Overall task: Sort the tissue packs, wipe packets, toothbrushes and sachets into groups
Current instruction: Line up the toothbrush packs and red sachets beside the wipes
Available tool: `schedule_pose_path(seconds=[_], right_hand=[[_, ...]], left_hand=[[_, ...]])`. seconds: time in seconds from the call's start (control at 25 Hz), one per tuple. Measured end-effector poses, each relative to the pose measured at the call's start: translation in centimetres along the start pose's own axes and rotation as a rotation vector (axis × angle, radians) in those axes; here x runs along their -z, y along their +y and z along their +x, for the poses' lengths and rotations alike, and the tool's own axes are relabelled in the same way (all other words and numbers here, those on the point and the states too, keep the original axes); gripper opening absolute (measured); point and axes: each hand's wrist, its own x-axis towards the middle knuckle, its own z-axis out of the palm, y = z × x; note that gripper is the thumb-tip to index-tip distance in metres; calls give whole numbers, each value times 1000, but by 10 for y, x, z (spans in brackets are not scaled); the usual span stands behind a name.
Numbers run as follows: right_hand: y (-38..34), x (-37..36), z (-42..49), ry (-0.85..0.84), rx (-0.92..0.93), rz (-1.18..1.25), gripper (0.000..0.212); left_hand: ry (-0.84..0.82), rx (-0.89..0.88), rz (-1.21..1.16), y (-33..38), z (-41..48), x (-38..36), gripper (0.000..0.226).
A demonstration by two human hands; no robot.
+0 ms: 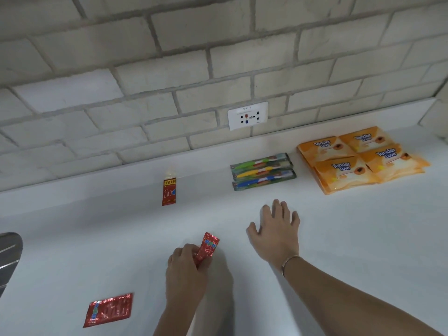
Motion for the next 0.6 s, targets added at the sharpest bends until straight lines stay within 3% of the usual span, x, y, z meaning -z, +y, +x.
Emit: schedule_pose_path(seconds=[0.16,0.44,0.6], right_hand=[[1,2,4,6,-5,23,61],[3,2,3,-23,-13,23,62],[2,3,4,-44,-14,21,63]], left_hand=[[205,-85,-26,16,22,3,21],[97,-338,85,28,-13,-33,19],[162,-227,186,8,-13,-31,41]])
